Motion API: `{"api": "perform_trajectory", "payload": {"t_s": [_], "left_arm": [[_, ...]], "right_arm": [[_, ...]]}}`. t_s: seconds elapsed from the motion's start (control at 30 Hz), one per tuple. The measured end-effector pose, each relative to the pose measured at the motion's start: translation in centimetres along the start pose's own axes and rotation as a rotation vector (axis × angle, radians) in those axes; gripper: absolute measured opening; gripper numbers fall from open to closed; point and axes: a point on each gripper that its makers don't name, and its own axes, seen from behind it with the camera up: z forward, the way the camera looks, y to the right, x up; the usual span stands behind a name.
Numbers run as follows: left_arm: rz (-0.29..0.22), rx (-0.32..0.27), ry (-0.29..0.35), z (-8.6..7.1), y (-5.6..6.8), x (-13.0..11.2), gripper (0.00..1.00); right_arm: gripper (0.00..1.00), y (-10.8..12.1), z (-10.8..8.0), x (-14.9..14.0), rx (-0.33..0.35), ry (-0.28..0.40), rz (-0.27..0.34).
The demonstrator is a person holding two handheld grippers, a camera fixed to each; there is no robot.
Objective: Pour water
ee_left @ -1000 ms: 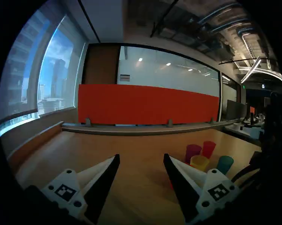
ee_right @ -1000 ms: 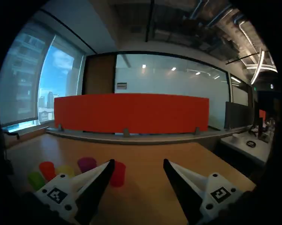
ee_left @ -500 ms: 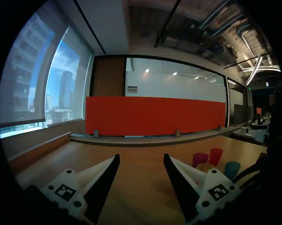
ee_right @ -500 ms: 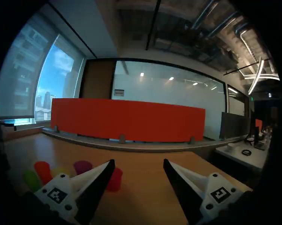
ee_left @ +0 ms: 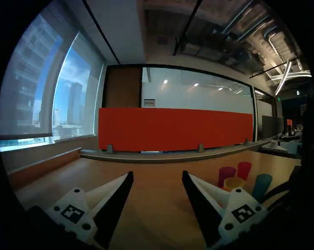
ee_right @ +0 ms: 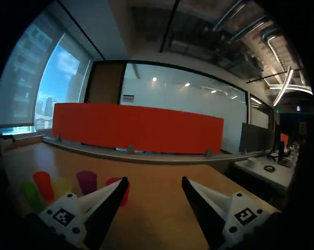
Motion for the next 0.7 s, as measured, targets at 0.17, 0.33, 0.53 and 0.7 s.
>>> {"api": "perform_trajectory", "payload": {"t_s": [0.17, 0.33, 0.53, 0.7], "left_arm": [[-0.01, 0.002, -0.006, 0.1, -0.7, -1.2, 0.86], [-0.026, 0.003, -0.006, 0.3, -1.1, -2.2, 0.86], [-0.026, 0.002, 0.0, 0.5, -1.5, -2.7, 0.86], [-0.023, 0.006, -0.002, 0.7, -1.8, -3.1, 0.86]], "right_arm": [[1.0, 0.6, -0.2, -0.5, -0.02, -0.006, 0.009], [1.0, 1.0, -0.4, -0.3, -0.033, 0.001, 0.02], [1.0, 1.4, -0.6, -0.5, -0.042, -0.002, 0.032], [1.0, 1.8, -0.7, -0.3, -0.049, -0.002, 0.035]]}}
